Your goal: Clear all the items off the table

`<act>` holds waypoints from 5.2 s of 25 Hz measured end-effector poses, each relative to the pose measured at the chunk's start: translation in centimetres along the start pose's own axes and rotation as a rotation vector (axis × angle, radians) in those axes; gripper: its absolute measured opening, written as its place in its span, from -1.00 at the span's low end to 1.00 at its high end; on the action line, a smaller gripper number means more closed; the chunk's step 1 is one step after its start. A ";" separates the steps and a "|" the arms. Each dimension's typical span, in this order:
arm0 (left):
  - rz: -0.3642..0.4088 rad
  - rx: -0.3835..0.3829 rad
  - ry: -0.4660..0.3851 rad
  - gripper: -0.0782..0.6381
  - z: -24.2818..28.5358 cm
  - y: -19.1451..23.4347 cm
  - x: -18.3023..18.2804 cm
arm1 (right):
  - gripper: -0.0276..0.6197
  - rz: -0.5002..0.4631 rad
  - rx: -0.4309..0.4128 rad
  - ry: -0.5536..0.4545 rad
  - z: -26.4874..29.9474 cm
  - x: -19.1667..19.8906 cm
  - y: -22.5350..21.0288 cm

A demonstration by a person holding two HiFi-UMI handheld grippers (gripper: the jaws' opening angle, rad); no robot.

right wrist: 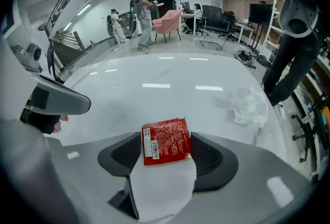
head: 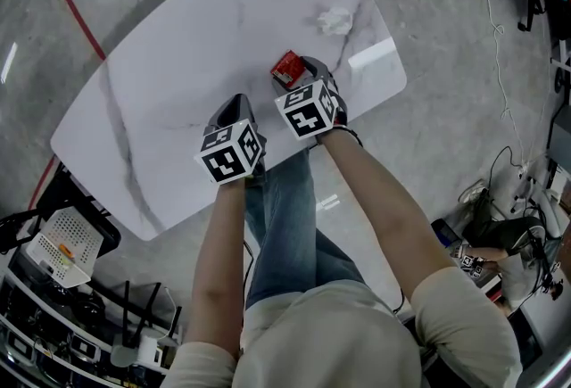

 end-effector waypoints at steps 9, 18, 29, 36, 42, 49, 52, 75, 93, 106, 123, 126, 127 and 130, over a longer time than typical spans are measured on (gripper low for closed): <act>-0.002 -0.001 0.001 -0.76 0.1 0.1 0.1 | -0.83 0.053 -0.029 0.006 0.1 -0.2 -0.2; 0.012 0.008 0.000 -0.76 -1.3 -0.2 0.4 | -0.84 0.068 -0.022 0.027 -1.4 -0.1 0.1; 0.039 0.015 -0.011 -0.76 -5.0 -0.3 1.4 | -0.84 0.098 -0.004 -0.024 -6.6 -0.4 1.6; 0.075 0.026 -0.012 -0.76 -7.9 -0.6 3.0 | -0.84 0.138 -0.002 -0.063 -10.7 0.6 3.9; 0.122 0.028 0.008 -0.76 -10.6 -0.5 5.1 | -0.84 0.167 0.007 -0.089 -14.5 2.2 6.0; 0.204 0.039 0.004 -0.76 -14.7 -0.8 6.8 | -0.84 0.197 0.026 -0.123 -18.4 3.5 8.3; 0.229 0.048 -0.004 -0.76 -16.4 -1.0 7.6 | -0.84 0.214 0.033 -0.141 -20.0 4.1 9.4; 0.351 0.088 -0.077 -0.76 -27.9 0.7 14.5 | -0.84 0.304 0.047 -0.266 -29.7 9.6 21.4; 0.354 0.080 -0.131 -0.76 -33.8 5.4 17.8 | -0.84 0.250 0.042 -0.273 -32.2 11.0 29.6; 0.305 0.042 -0.128 -0.76 -38.3 14.6 17.7 | -0.84 0.173 0.005 -0.257 -31.5 5.6 37.6; 0.119 -0.034 -0.228 -0.76 -44.2 26.7 18.6 | -0.84 -0.066 -0.072 -0.249 -30.4 -1.9 49.0; 0.062 -0.046 -0.250 -0.76 -45.1 29.2 19.5 | -0.84 -0.133 -0.094 -0.240 -29.8 -2.9 51.8; 0.043 -0.051 -0.257 -0.76 -45.4 30.1 19.8 | -0.84 -0.155 -0.098 -0.238 -29.6 -3.3 52.8; -0.006 -0.063 -0.274 -0.76 -46.5 32.9 21.0 | -0.84 -0.215 -0.111 -0.233 -29.0 -4.6 55.8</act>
Point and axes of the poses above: the fingertips, and each gripper's own axes: z forward along the fingers, y to its left, x out of its underside, the point moved 4 cm from there along -z, backward along the fingers, and after that the axes turned 15 degrees about y, right-handed, at the moved point
